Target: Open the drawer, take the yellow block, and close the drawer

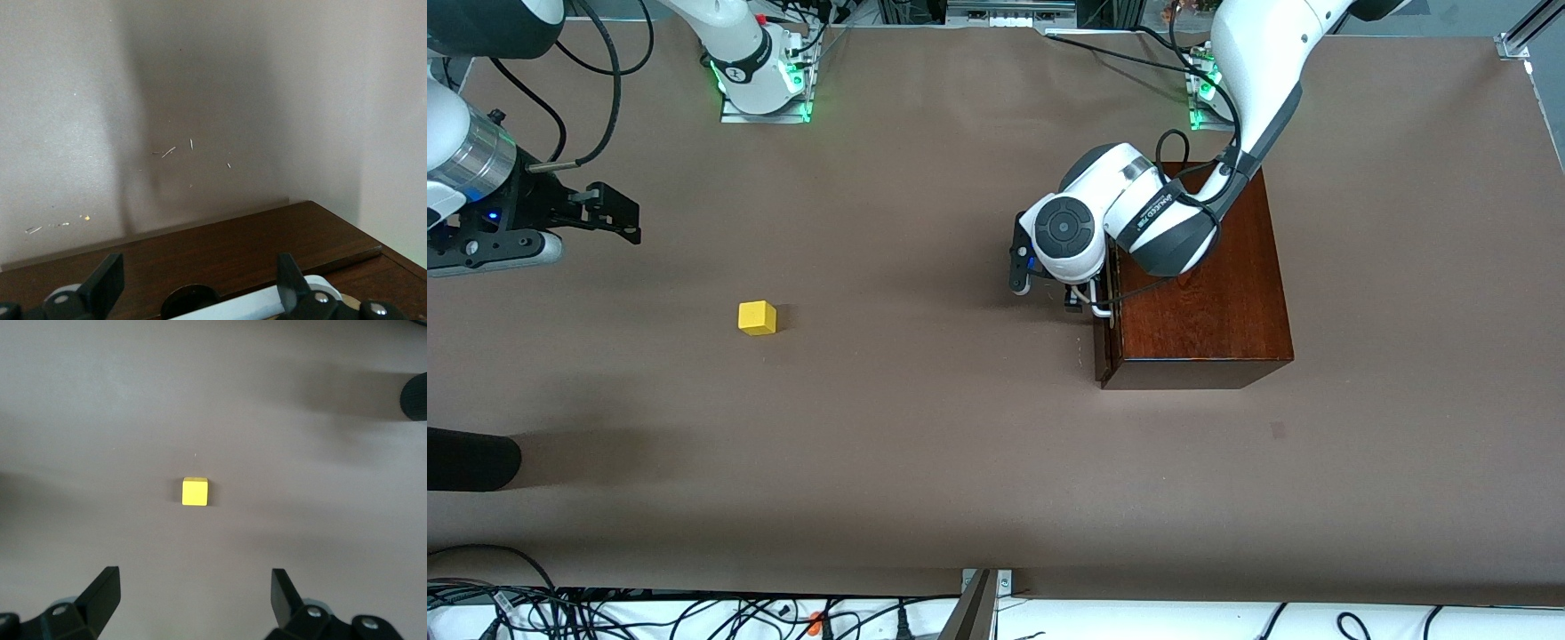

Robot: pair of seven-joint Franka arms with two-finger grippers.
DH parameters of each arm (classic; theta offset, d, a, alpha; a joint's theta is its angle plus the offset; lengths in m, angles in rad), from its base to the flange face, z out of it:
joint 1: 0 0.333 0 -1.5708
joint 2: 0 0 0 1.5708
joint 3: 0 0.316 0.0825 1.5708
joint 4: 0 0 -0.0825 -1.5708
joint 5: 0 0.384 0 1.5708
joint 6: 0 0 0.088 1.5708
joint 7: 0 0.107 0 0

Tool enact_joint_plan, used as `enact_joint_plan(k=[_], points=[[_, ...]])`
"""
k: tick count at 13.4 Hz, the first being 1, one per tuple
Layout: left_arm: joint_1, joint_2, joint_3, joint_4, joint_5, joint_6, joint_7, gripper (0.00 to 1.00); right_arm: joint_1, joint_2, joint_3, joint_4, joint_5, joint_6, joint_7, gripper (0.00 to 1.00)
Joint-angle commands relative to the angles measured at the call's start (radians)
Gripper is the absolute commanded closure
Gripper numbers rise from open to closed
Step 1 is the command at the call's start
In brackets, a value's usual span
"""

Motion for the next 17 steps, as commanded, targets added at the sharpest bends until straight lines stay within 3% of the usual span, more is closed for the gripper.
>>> enact_joint_plan(k=[1, 4, 5, 8, 11, 17], points=[[0.016, -0.024, 0.017, -0.003, 0.042, -0.003, 0.052, 0.00, -0.003, 0.004, -0.002, 0.020, -0.010, -0.012, -0.002, 0.00], [0.025, -0.089, -0.001, 0.018, -0.147, 0.002, -0.055, 0.00, -0.003, 0.004, -0.004, 0.020, -0.010, -0.012, -0.003, 0.00], [0.025, -0.113, -0.001, 0.030, -0.162, -0.003, -0.130, 0.00, -0.003, 0.004, -0.004, 0.020, -0.010, -0.014, -0.002, 0.00], [0.027, -0.196, 0.000, 0.043, -0.165, -0.009, -0.418, 0.00, -0.003, 0.004, -0.004, 0.020, -0.010, -0.012, -0.005, 0.00], [0.033, -0.273, 0.023, 0.062, -0.150, -0.116, -0.646, 0.00, -0.003, 0.004, -0.005, 0.020, -0.010, -0.012, -0.008, 0.00], [0.154, -0.285, 0.078, 0.253, -0.051, -0.308, -0.703, 0.00, -0.004, 0.004, -0.004, 0.020, -0.010, -0.012, -0.011, 0.00]])
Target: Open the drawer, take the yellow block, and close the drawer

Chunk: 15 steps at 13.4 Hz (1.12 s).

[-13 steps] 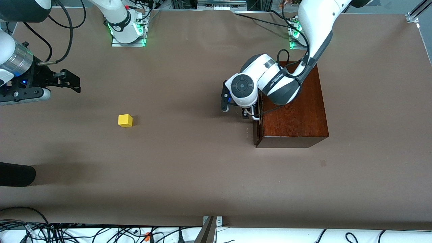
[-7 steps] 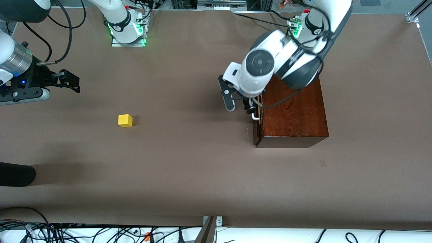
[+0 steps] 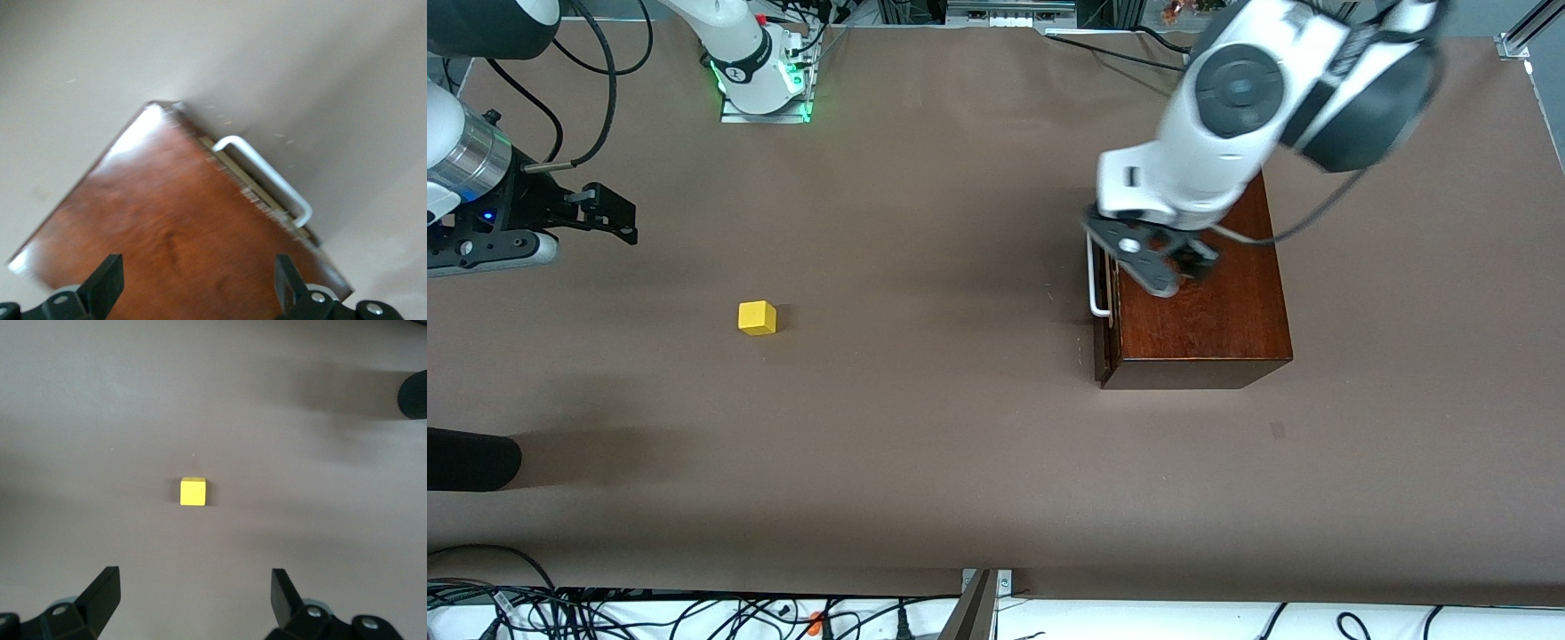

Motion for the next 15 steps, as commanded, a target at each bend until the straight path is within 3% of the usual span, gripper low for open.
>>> enact_joint_plan(k=[1, 5, 7, 9, 11, 15], points=[[0.069, 0.011, 0.005, 0.070, 0.027, -0.065, -0.037, 0.00, -0.002, 0.004, 0.002, 0.019, -0.011, -0.012, -0.011, 0.00], [0.161, -0.008, 0.008, 0.114, 0.025, -0.072, -0.181, 0.00, -0.004, 0.004, 0.002, 0.019, -0.011, -0.012, -0.012, 0.00], [0.256, -0.008, 0.004, 0.167, 0.016, -0.081, -0.204, 0.00, -0.004, 0.004, 0.001, 0.019, -0.011, -0.012, -0.012, 0.00], [0.304, -0.040, 0.017, 0.152, -0.024, -0.085, -0.206, 0.00, -0.004, 0.004, 0.001, 0.019, -0.011, -0.012, -0.011, 0.00], [0.298, -0.095, 0.085, 0.086, -0.080, -0.069, -0.213, 0.00, -0.004, 0.004, 0.001, 0.019, -0.011, -0.013, -0.011, 0.00], [0.182, -0.299, 0.301, -0.191, -0.133, 0.030, -0.242, 0.00, -0.004, 0.004, 0.002, 0.019, -0.013, -0.013, -0.011, 0.00]])
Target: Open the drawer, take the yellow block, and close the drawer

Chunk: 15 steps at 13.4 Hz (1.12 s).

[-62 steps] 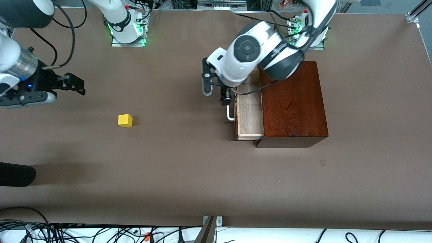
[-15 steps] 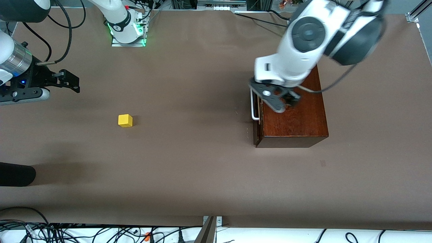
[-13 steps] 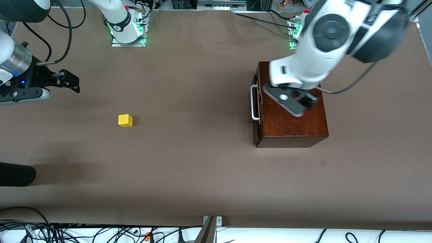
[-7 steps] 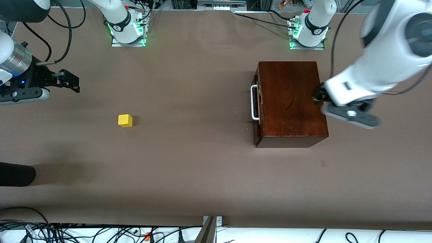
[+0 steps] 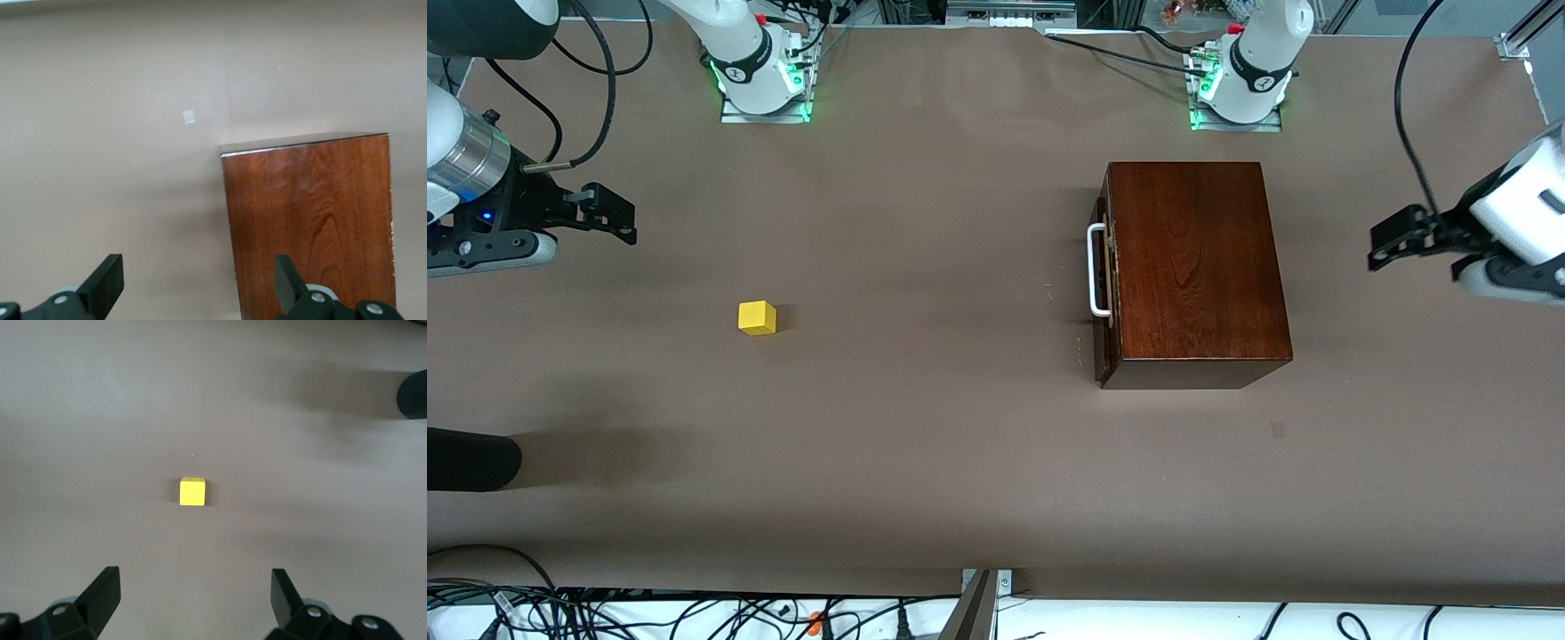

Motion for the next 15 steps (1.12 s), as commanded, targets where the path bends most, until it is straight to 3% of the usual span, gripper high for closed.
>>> enact_joint_plan(k=[1, 2, 4, 15], points=[[-0.069, -0.183, 0.089, -0.286, -0.020, 0.143, -0.037, 0.00, -0.003, 0.004, 0.003, 0.019, -0.012, -0.013, -0.011, 0.00], [-0.072, -0.238, 0.089, -0.371, -0.011, 0.204, -0.040, 0.00, -0.003, 0.004, 0.003, 0.019, -0.012, -0.013, -0.011, 0.00], [-0.070, -0.266, 0.089, -0.427, -0.009, 0.236, -0.038, 0.00, -0.003, 0.004, 0.002, 0.019, -0.012, -0.013, -0.012, 0.00], [-0.070, -0.239, 0.075, -0.407, -0.009, 0.213, -0.026, 0.00, -0.003, 0.002, 0.003, 0.019, -0.015, -0.013, -0.008, 0.00]])
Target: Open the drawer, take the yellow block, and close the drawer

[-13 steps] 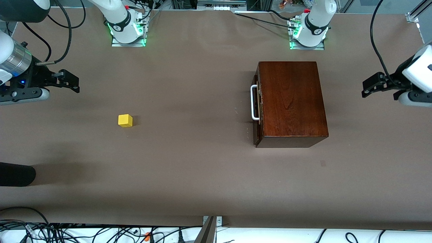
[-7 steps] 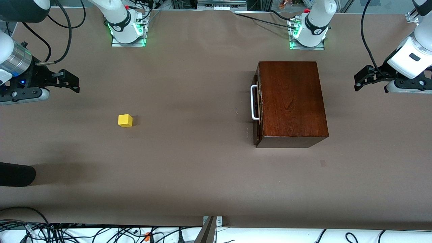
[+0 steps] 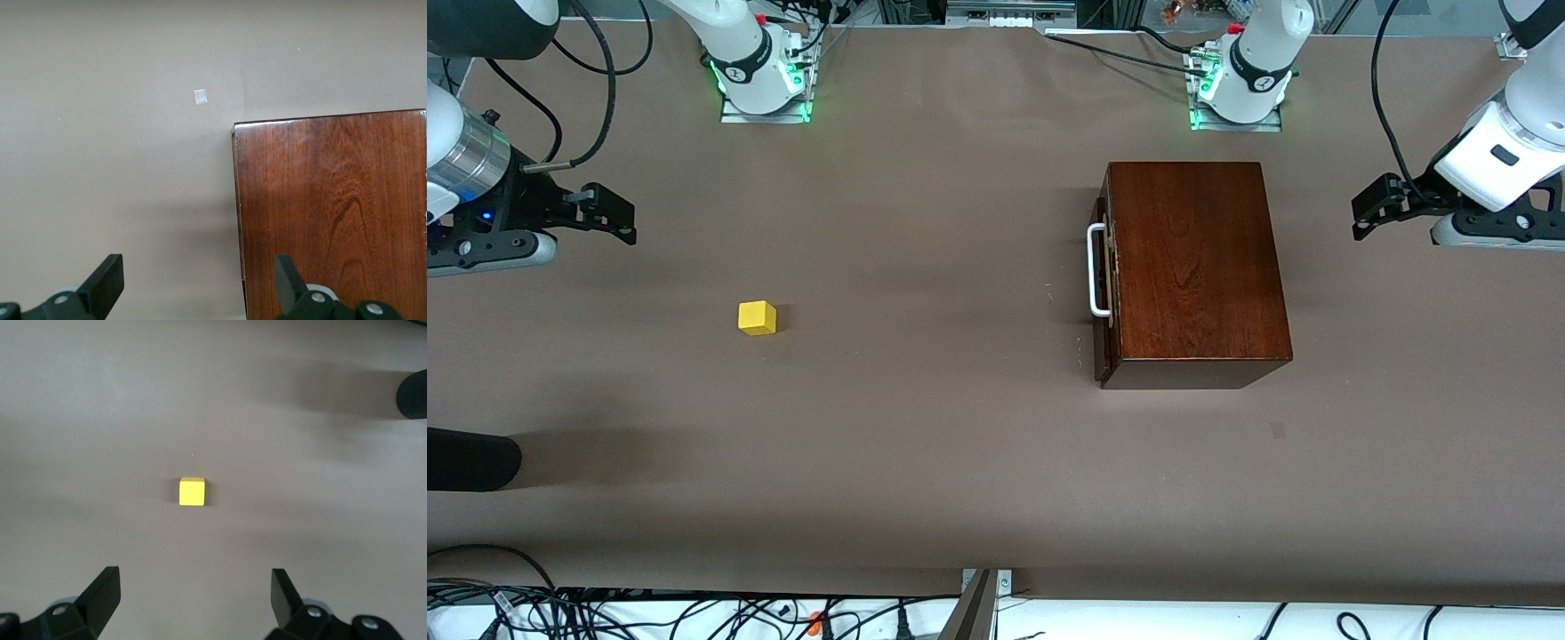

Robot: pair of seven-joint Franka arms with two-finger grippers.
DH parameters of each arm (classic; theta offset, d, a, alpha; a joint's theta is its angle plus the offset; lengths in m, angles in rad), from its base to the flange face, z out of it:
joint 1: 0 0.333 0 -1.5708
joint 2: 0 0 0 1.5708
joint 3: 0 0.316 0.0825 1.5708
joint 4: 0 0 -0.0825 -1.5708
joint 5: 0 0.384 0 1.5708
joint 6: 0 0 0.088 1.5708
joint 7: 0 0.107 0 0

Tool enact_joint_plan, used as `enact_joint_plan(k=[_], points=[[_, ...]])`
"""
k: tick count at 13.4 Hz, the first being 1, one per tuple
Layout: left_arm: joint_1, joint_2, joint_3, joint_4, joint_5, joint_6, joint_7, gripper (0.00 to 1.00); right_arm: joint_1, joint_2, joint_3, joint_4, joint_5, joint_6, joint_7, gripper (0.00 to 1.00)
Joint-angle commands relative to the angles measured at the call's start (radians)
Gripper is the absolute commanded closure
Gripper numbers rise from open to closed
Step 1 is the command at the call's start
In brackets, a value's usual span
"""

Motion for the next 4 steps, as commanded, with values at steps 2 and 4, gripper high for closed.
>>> enact_joint_plan(k=[2, 4], points=[[-0.003, -0.007, 0.003, -0.004, -0.004, -0.004, 0.002, 0.00, -0.003, 0.002, 0.005, 0.019, -0.014, -0.012, -0.008, 0.00], [-0.003, -0.007, 0.003, -0.004, -0.004, -0.004, 0.002, 0.00, -0.003, 0.002, 0.003, 0.019, -0.012, -0.012, -0.011, 0.00]])
